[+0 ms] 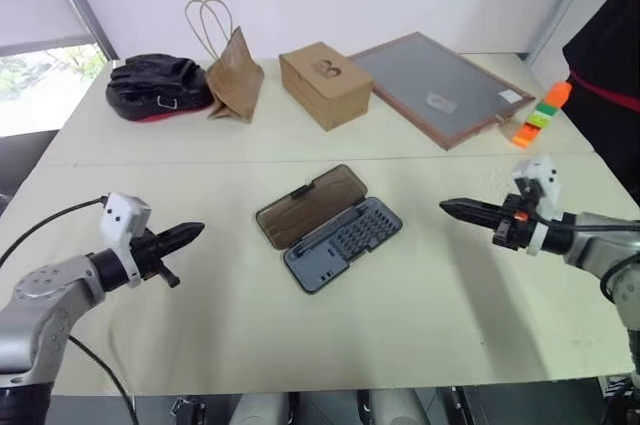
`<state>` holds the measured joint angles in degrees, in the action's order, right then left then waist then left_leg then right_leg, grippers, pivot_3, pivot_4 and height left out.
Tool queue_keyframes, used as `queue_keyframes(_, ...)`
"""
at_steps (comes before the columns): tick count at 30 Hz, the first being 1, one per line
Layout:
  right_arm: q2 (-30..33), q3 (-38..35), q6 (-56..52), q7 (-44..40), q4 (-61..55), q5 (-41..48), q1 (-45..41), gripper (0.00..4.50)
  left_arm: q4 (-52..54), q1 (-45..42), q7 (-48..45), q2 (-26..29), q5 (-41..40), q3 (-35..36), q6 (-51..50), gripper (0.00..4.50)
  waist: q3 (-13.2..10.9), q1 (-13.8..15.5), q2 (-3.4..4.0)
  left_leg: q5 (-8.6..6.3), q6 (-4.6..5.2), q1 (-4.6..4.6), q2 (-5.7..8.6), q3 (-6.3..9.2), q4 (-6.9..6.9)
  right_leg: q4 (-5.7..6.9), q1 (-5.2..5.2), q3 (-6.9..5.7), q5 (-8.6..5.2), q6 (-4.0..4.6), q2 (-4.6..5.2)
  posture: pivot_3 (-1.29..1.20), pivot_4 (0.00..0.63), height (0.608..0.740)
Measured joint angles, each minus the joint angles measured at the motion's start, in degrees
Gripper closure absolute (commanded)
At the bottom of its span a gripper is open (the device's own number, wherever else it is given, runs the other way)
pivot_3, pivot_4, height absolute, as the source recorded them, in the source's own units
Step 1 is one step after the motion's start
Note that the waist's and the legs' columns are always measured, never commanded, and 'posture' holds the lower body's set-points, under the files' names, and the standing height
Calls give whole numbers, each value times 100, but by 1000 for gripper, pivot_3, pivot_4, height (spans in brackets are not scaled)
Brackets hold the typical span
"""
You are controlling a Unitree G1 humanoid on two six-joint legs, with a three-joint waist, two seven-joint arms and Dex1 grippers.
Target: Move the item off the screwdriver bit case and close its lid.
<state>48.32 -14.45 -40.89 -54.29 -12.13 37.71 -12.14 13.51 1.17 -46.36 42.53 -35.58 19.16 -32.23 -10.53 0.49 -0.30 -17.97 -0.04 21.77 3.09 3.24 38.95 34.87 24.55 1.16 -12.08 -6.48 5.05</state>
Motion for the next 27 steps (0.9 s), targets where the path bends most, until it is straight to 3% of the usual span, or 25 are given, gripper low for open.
queue_keyframes(18, -152, 70, -16, 291, -128, 4, 15, 4471, 0, -96, 33, -143, -12, -8, -3, 4500, -1, 15, 2, -1, -1, 46, 0, 5, 0, -29, 27, -5, 4, 3, 12, 0, 150, 740)
queue_keyframes(19, -185, 70, -26, 312, -128, 9, 7, 4496, 0, -96, 32, -158, -19, -9, -4, 4256, -1, 14, 2, -1, -1, 46, 0, 5, 0, -30, 28, -5, 4, 3, 12, 0, 150, 740)
queue_keyframes(21, -195, 76, -75, 334, -125, 16, 3, 3941, 0, -96, 27, -161, -66, -4, -11, 3732, -1, 16, 2, -1, -1, 48, 0, 5, 0, -30, 29, -5, 4, 3, 13, 0, 150, 740)
queue_keyframes(22, -196, 76, -92, 360, -119, 14, -7, 3596, 0, -95, 21, -168, -116, 2, -11, 3210, -1, 16, 2, -1, -1, 48, 0, 5, 0, -30, 30, -5, 4, 4, 13, 0, 150, 740)
queue_keyframes(27, -214, 75, -123, 417, -80, 13, -28, 999, 2, -94, 3, -193, -215, 11, -10, 600, -1, 17, 2, -1, -1, 49, 1, 5, 0, -32, 30, -6, 5, 4, 13, 0, 150, 740)
